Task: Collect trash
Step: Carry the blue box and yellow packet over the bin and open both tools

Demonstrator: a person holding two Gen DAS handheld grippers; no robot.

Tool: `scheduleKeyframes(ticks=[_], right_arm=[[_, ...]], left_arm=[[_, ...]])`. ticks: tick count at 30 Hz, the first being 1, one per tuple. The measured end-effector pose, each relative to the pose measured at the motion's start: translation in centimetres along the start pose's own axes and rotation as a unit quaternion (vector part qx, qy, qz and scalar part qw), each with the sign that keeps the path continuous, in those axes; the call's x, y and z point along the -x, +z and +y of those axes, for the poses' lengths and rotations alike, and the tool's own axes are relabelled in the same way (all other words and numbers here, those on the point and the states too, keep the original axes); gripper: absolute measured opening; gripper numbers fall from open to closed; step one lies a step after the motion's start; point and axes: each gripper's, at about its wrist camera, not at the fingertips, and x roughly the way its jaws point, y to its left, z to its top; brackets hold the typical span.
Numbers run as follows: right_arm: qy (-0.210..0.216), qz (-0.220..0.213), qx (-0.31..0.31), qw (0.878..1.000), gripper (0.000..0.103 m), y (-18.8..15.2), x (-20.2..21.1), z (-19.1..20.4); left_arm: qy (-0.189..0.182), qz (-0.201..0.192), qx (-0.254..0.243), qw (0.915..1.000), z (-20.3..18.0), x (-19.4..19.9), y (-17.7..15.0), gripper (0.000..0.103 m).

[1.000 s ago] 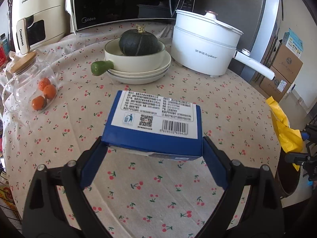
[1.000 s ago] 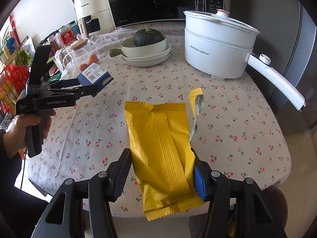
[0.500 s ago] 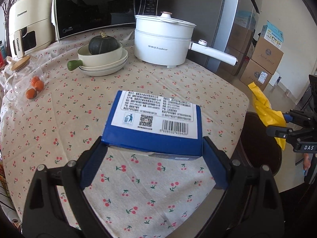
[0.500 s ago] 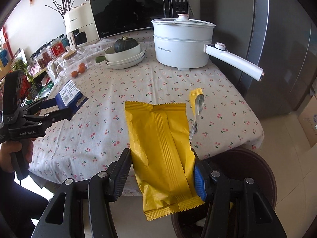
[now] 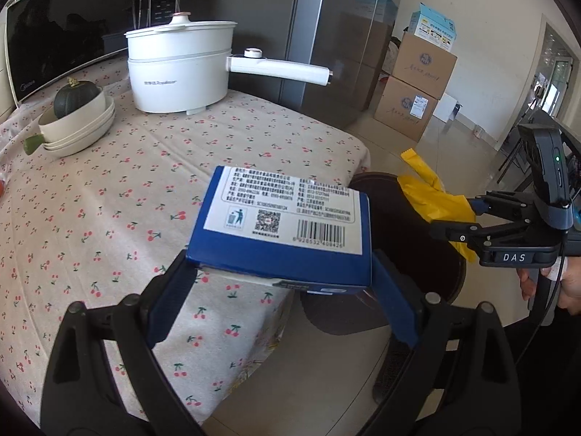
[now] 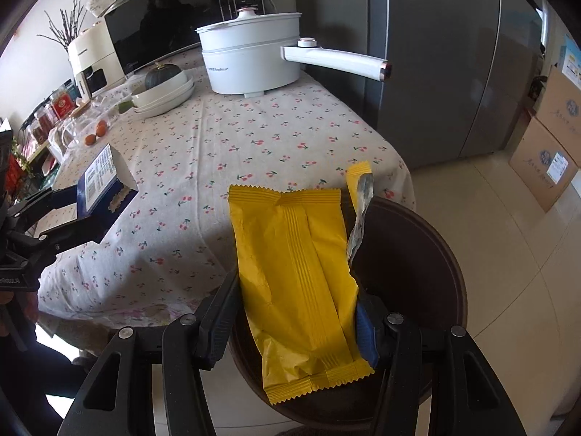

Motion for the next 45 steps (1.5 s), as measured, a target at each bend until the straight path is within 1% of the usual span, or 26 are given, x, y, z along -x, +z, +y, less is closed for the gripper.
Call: scheduleKeyframes(ticks=[3, 8, 13, 14, 15, 16, 18, 22, 25, 30, 31, 32, 33, 35, 39, 45], right_arm=[[-0.012, 0.004, -0.018, 1.000, 0.058, -0.9, 0.3, -1.8], [-0.028, 0.004, -0.048, 0.998, 0.058, -1.9, 0.9, -4.6], [-0.040, 0.006, -0.069, 0.997, 0.058, -2.8, 1.5, -6.7], [-0.042, 0.007, -0.072, 0.996, 0.058, -2.9, 1.6, -7.1], [-0.045, 0.008, -0.075, 0.996, 0.059, -3.0, 1.6, -7.3], [-0.046, 0.009, -0.077, 0.996, 0.059, -3.1, 1.5, -7.5], [-0.049, 0.013, -0.080, 0.995, 0.059, -3.2, 1.3, -7.8], [-0.051, 0.016, -0.082, 0.995, 0.059, -3.4, 1.1, -8.1], [-0.050, 0.018, -0.080, 0.995, 0.059, -3.1, 0.8, -7.9], [-0.049, 0.021, -0.070, 0.996, 0.059, -2.6, 0.2, -7.1], [-0.049, 0.021, -0.068, 0.996, 0.061, -2.5, 0.1, -6.9], [-0.048, 0.022, -0.067, 0.996, 0.072, -2.5, -0.1, -6.7], [-0.049, 0.022, -0.068, 0.996, 0.090, -2.5, -0.2, -6.6], [-0.053, 0.022, -0.074, 0.996, 0.100, -2.4, -0.5, -6.5], [-0.060, 0.022, -0.071, 0.995, 0.103, -2.4, -0.4, -6.1], [-0.058, 0.013, -0.056, 0.997, 0.103, -2.3, 0.2, -5.0]], left_arm=[[-0.019, 0.010, -0.007, 0.9998, -1.9, -1.5, 0.4, 0.094], [-0.038, 0.025, -0.031, 0.9985, -5.4, -3.9, 0.6, 0.094], [-0.065, 0.026, -0.048, 0.9964, -7.9, -5.6, 0.6, 0.094], [-0.062, 0.020, -0.055, 0.9964, -8.3, -5.8, 0.5, 0.095], [-0.056, 0.018, -0.064, 0.9962, -8.8, -6.1, 0.4, 0.098], [-0.041, 0.021, -0.072, 0.9963, -9.1, -6.4, 0.3, 0.103], [-0.010, 0.023, -0.080, 0.9965, -9.5, -6.9, 0.1, 0.103], [0.000, 0.032, -0.066, 0.9973, -8.7, -7.2, 0.1, 0.103], [0.018, 0.035, -0.066, 0.9971, -8.2, -6.9, 0.1, 0.103], [0.032, 0.033, -0.061, 0.9971, -7.4, -5.8, -0.2, 0.103], [0.035, 0.032, -0.061, 0.9970, -7.2, -5.6, -0.3, 0.103], [0.039, 0.031, -0.061, 0.9969, -7.1, -5.3, -0.3, 0.103], [0.042, 0.031, -0.060, 0.9969, -7.0, -5.1, -0.4, 0.103], [0.045, 0.030, -0.056, 0.9969, -6.7, -4.6, -0.5, 0.103], [0.057, 0.025, -0.052, 0.9967, -6.0, -3.5, -0.5, 0.103], [0.071, 0.012, -0.042, 0.9965, -5.2, -1.4, -0.8, 0.103]])
